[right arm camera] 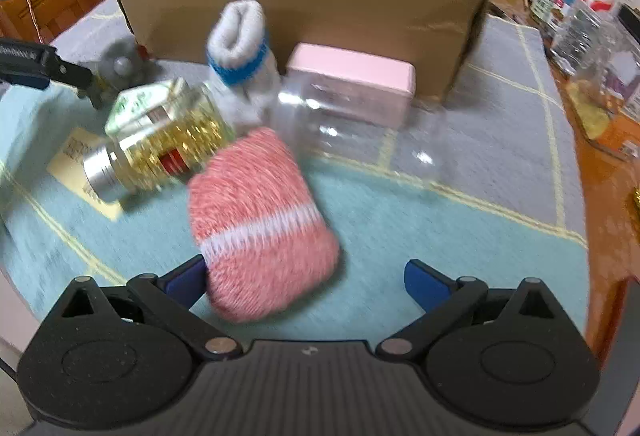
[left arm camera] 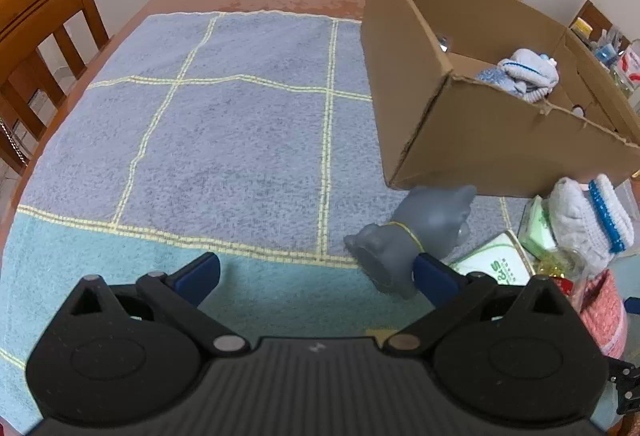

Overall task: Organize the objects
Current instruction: 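Move the left tool to the grey cat figurine while the right tool approaches the pink knit sock, then grasp the grey cat figurine with the left tool while the right tool grasps the pink sock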

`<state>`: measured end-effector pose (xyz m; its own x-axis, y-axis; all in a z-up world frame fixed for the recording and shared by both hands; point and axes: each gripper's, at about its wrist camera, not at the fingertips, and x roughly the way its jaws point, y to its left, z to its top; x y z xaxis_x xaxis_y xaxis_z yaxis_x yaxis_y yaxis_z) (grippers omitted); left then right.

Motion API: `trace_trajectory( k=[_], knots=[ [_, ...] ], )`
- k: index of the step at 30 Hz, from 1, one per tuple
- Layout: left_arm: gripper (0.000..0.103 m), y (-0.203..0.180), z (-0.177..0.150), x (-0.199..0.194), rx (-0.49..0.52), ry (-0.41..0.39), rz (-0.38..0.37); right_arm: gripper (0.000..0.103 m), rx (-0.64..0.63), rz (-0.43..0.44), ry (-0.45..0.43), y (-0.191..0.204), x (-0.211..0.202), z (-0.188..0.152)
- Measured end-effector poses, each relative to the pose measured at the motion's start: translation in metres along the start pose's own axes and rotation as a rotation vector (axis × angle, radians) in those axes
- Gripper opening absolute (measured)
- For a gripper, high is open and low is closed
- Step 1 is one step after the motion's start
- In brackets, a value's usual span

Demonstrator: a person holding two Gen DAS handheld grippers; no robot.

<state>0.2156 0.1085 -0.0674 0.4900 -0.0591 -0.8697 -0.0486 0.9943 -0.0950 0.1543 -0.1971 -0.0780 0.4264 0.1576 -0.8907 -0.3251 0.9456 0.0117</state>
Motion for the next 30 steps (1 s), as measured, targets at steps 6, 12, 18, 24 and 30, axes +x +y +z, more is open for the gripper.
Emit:
trace_trajectory(
  k=[6,12,18,24,30],
  knots=[
    [0.102,-0.003,-0.002,-0.004,-0.035,0.03,-0.034,0.103,0.027,-0.02,0.015,-0.012,-0.002,-0.008],
    [0.102,-0.041,-0.009,-0.011,0.014,-0.029,-0.051,0.103,0.028,-0.035,0.01,-0.01,-0.003,-0.009],
    [0.102,-0.064,-0.005,0.001,-0.028,-0.079,-0.028,0.103,0.011,-0.027,-0.01,-0.008,-0.002,-0.009],
    [0.102,-0.07,-0.008,0.016,-0.089,-0.105,0.011,0.103,-0.034,0.003,-0.044,-0.006,-0.003,-0.013],
    [0.101,-0.074,-0.009,0.023,-0.112,-0.111,0.027,0.103,-0.117,0.05,-0.077,0.006,0.0,-0.008]
  ],
)
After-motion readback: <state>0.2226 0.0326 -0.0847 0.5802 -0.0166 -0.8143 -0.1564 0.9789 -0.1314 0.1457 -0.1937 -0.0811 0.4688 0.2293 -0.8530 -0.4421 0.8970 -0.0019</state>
